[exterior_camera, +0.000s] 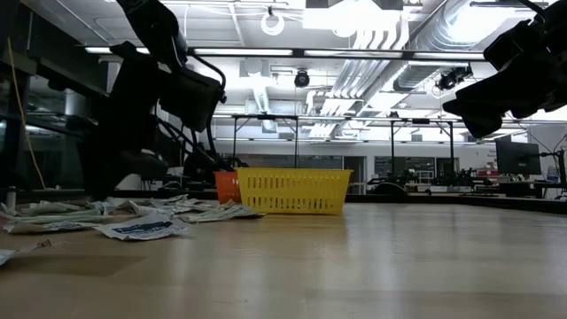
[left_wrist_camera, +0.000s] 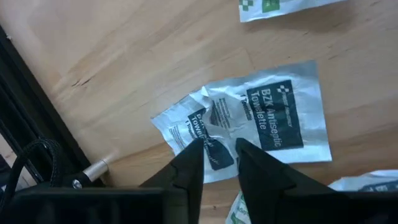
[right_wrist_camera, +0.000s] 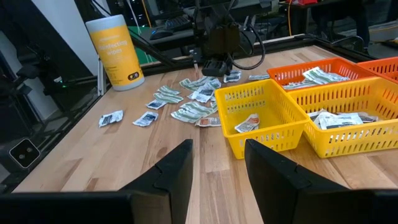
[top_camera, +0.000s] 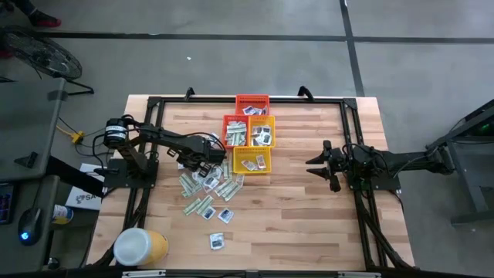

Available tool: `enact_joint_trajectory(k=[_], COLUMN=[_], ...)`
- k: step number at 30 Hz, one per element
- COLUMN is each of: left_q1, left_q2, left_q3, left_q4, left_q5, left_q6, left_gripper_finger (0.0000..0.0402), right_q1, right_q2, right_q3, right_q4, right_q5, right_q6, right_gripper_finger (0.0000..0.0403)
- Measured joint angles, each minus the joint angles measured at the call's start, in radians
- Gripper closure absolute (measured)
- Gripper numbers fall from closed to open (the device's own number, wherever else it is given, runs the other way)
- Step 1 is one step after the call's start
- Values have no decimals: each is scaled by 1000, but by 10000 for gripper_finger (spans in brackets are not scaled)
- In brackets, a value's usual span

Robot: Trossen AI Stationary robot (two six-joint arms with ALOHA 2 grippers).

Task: Pick & Place First Aid Supplies
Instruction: Put the towelette pack into the top yellow bin

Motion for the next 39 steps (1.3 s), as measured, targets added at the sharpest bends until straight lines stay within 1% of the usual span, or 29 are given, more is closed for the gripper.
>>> enact_joint_trajectory(k=[11,19,25,30,36,39], left_q1=[-3,-3,-3,-3,-3,-3], left_q2=[0,-38,-104,-172,-243,-266], left_q3=[0,0,2,2,2,2], left_q4=[-5,-21,-76,-93,-83,-53], left_q5=[23,19,6,-30,-82,-97], left_q6=[65,93,115,134,239,326], left_gripper_finger=[396,399,400,400,401,401], right_q1=[0,0,0,0,0,0], right_q2=[0,0,0,0,0,0], right_q3=[0,0,0,0,0,0], right_q4=[0,0,0,0,0,0], right_q5=[0,0,0,0,0,0], right_q6=[0,0,0,0,0,0], right_gripper_finger=[263,263,263,263,263,263])
